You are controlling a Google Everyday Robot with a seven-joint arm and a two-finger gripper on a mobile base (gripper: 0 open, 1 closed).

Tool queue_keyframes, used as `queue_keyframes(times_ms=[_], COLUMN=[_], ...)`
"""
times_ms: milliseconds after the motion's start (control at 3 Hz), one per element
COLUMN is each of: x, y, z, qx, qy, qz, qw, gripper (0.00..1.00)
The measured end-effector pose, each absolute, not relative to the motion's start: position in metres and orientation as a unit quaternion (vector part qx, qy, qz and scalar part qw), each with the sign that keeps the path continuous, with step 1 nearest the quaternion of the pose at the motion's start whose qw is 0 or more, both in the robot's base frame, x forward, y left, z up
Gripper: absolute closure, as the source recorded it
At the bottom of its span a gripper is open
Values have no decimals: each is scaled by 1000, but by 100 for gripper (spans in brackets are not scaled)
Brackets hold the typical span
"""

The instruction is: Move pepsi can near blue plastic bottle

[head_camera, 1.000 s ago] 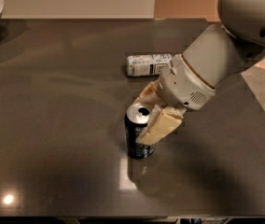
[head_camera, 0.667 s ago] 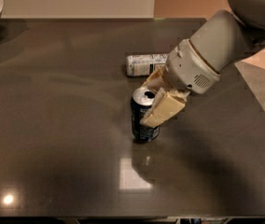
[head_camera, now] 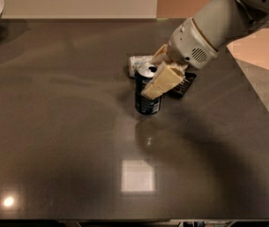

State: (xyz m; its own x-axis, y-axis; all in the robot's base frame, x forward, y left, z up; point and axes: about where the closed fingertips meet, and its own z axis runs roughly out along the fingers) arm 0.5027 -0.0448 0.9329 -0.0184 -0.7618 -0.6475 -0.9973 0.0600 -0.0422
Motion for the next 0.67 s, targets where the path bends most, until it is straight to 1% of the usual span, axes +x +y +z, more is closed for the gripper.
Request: queue_keyframes(times_ms=[667], x=[557], y=[-32], z=[919], qx=[-610], qy=[709], qz=[231], qw=[266], gripper=[100])
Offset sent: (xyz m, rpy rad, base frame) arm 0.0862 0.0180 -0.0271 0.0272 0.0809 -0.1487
